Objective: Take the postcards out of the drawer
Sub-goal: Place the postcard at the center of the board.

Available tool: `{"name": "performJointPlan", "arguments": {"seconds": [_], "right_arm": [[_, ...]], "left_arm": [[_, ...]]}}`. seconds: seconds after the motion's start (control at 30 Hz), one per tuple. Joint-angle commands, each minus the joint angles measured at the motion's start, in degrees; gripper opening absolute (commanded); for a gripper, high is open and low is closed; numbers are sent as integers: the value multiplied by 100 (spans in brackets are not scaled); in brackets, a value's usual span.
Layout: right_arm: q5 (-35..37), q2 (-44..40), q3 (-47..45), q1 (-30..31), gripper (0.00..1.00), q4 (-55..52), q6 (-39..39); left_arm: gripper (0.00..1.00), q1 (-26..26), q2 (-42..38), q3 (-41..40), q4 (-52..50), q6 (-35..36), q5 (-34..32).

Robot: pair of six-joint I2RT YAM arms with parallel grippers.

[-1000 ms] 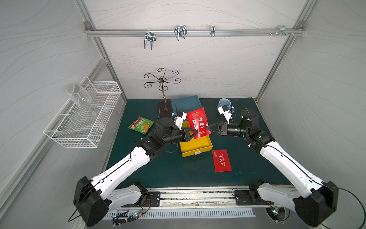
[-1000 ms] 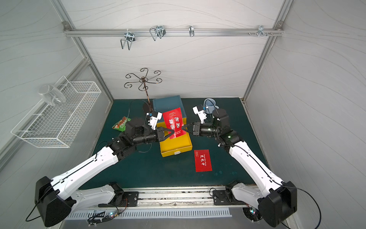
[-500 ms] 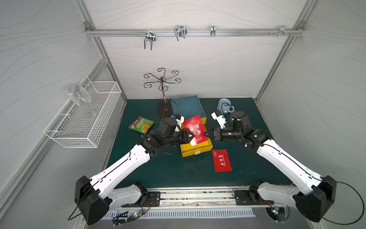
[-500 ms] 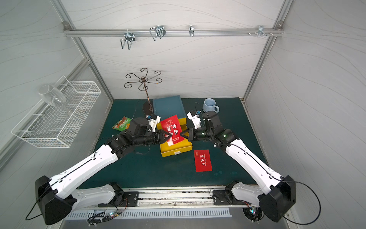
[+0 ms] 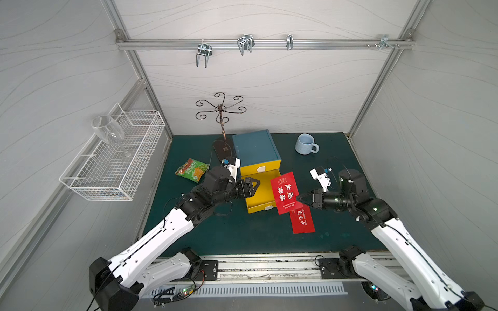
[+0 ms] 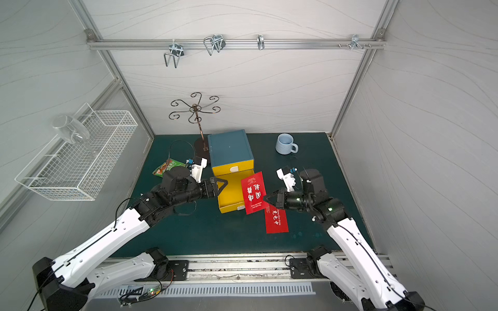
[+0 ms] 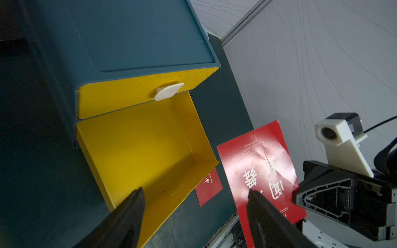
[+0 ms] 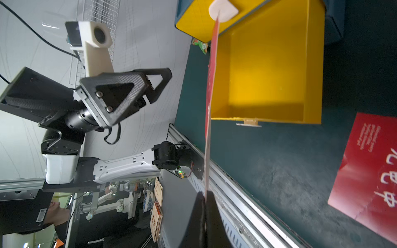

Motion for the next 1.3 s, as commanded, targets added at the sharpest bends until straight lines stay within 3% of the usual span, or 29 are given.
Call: {"name": "performJointPlan", "arguments": {"seconds": [0.0, 0.27, 0.53, 1.27], "right_arm": [[169, -390, -148, -27, 0, -879, 209], [170, -1033, -614, -9, 0, -1738, 565], [195, -915, -1018, 145, 0, -1763, 787], [971, 224, -2241, 704, 0, 1293, 1847]], "left_arm": [[80, 123, -84, -24, 328, 76, -2], [81, 229, -107, -129, 421, 56, 219], [81, 303, -202, -176, 378, 109, 238], [82, 443, -450, -152, -96, 226, 52]]}}
